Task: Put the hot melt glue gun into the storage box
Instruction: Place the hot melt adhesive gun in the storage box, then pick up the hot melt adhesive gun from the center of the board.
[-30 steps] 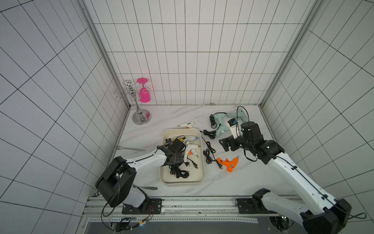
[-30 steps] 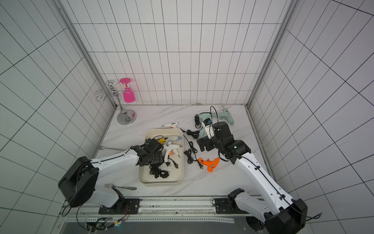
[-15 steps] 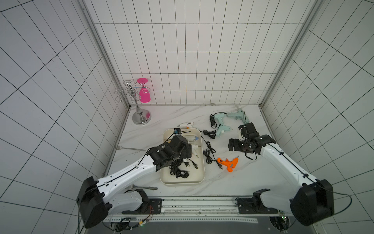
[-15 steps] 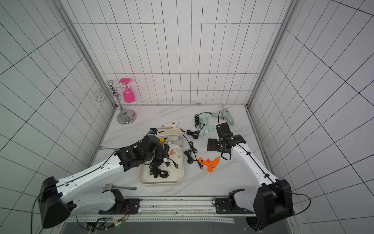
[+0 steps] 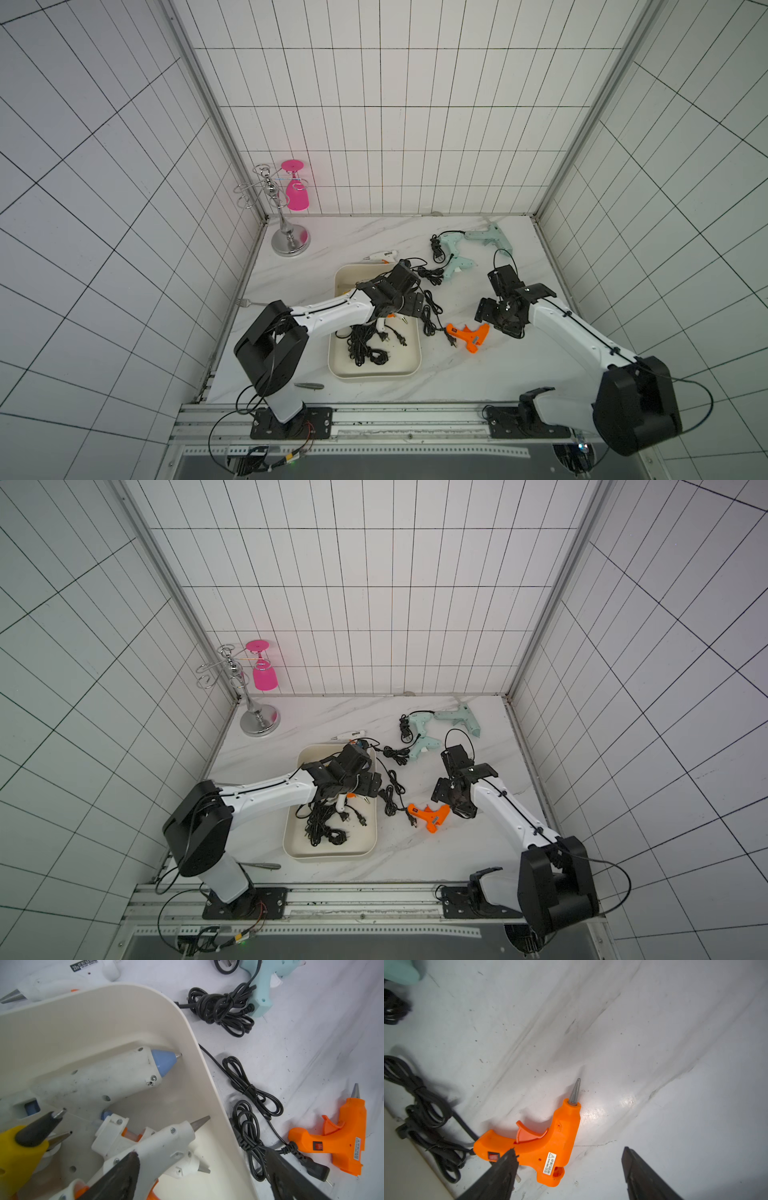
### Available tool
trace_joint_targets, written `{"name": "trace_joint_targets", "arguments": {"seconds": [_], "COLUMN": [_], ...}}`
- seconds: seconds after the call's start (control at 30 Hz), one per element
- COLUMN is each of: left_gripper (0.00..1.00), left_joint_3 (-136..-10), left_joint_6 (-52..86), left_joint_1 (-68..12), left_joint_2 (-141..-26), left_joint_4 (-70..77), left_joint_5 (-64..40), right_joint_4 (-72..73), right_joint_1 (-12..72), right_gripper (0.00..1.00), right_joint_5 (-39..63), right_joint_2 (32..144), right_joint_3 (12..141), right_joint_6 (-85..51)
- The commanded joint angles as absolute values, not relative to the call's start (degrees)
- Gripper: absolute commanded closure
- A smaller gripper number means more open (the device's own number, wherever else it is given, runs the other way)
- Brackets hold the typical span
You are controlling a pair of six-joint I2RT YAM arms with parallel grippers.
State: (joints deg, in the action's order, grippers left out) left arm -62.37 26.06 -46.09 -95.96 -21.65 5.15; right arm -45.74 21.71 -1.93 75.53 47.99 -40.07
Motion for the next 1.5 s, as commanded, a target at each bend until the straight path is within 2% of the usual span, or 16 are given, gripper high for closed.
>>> {"name": "trace_joint_targets", "arguments": {"seconds": [0.0,0.33,0.63,0.87,1.03,1.2,1.37,1.47], "left_gripper": [0.05,0.04,0.02,0.02,0.02,0.01,0.02,0.02], "left_joint_3": [-57.4,-57.9,-59.2,-58.8,-58.1,-59.4,-63.1,-64.2], "left_joint_6": [26.6,22.8,17.6,17.5,12.6,1.3,-7.3,-12.3], "left_joint_1": [-44.9,-48.3,-48.3,-48.4,-50.1,-58.0,-66.2,-70.2], "left_joint_2": [-96.2,-86.9,-78.9,-77.6,-76.1,-77.0,-81.7,-85.2], "left_joint_4": [-20.4,-21.3,-25.7,-29.6,-30.3,-30.1,-28.5,-25.1], "left_joint_5": [1.2,5.2,8.2,9.5,7.5,11.0,18.1,24.2], "right_joint_4": [-47.0,-37.4,-36.1,-36.1,-34.6,-38.3,-44.9,-48.0], "right_joint_1": [21.3,21.7,25.4,27.5,27.6,27.5,26.9,25.6], "right_gripper": [0.19,0.26,0.34,0.5,0.71,0.98,1.0,1.0], "right_joint_5": [-2.7,-1.3,-2.3,-4.1,-5.2,-7.8,-6.6,-1.9], "right_joint_2": [80.2,82.8,88.1,91.5,89.0,83.5,77.5,73.3], "right_joint_3": [47.2,43.7,43.7,44.5,43.9,46.5,51.2,54.8], "right_joint_6": [-44.2,-53.0,-57.2,-59.3,-59.3,-55.1,-48.5,-41.8]}}
